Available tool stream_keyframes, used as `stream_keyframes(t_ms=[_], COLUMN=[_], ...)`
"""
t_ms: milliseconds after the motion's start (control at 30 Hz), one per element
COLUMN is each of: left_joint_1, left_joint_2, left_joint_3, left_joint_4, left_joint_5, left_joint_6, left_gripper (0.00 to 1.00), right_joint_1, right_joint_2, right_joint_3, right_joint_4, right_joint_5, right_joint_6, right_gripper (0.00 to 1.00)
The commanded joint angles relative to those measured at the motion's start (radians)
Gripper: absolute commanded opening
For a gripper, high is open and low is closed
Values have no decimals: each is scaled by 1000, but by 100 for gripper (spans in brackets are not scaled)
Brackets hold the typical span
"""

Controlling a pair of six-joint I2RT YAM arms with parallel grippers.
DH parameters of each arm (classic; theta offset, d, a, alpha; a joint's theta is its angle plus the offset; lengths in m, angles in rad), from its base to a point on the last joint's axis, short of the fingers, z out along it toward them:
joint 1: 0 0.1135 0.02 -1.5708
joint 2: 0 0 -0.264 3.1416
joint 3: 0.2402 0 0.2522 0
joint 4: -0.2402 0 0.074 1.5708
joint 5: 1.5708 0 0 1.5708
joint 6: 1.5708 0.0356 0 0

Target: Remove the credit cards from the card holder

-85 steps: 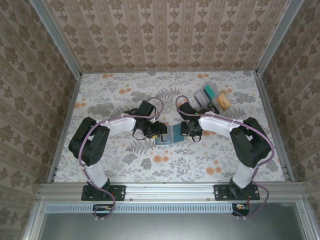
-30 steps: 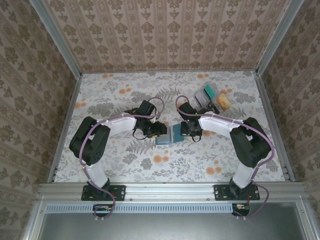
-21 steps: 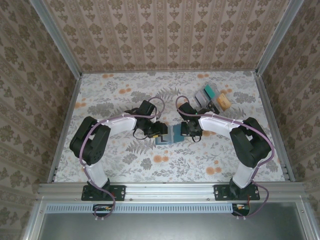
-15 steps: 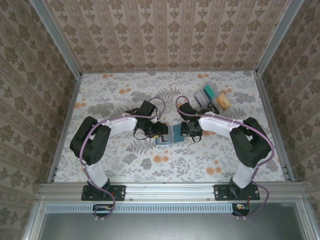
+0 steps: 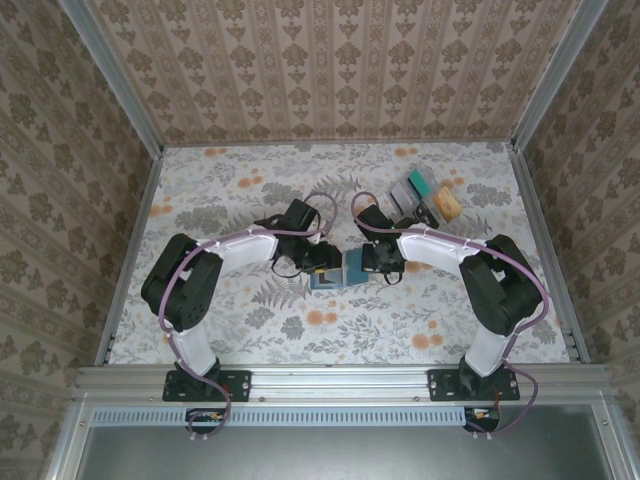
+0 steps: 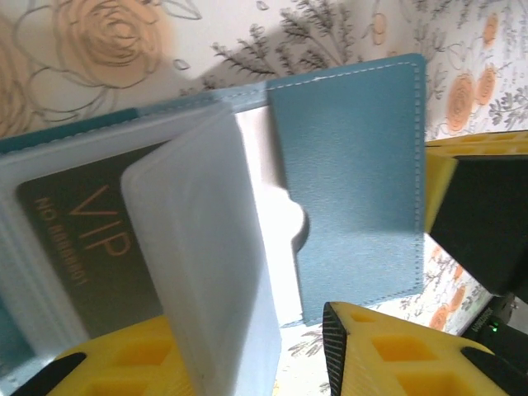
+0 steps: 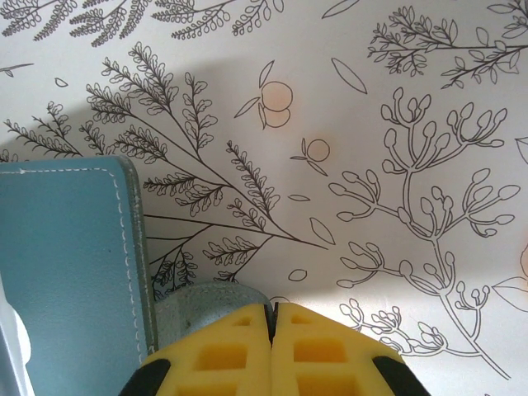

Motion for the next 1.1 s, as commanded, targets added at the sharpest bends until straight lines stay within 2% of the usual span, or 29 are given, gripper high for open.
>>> stream_keyframes(t_ms=[0, 200, 300, 433, 533, 700, 767, 933, 1067], left_joint_1=[-13, -35, -41, -65, -81, -86, -86, -86, -81], left_joint_2=[-16, 5, 24, 63, 96, 131, 136, 133, 94], left_joint_3=[25, 12, 19, 54, 84, 97, 96, 107, 108], left_joint_4=[31, 146, 190, 220, 206, 181, 176, 137, 91], left_joint_5=[41, 54, 57, 70, 57, 24, 16, 3, -19], left_joint_6=[17, -45, -76, -94, -93, -96, -97, -81, -54], left_gripper=[41, 42, 42, 48, 51, 50, 47, 35, 32], right_joint_1=[8, 2, -2, -7, -13, -23, -24, -23, -23], right_joint_2=[-7, -90, -161, -246, -310, -414, -425, -404, -382], right_joint_3=[-12, -56, -91, -132, -164, -211, -215, -200, -189], right_joint_4=[-10, 7, 52, 66, 68, 84, 90, 125, 168], right_joint_5=[20, 39, 43, 71, 100, 114, 97, 4, -73], right_joint_6=[10, 37, 49, 75, 98, 102, 97, 82, 82], right_gripper=[4, 13, 23, 38, 44, 46, 46, 41, 38])
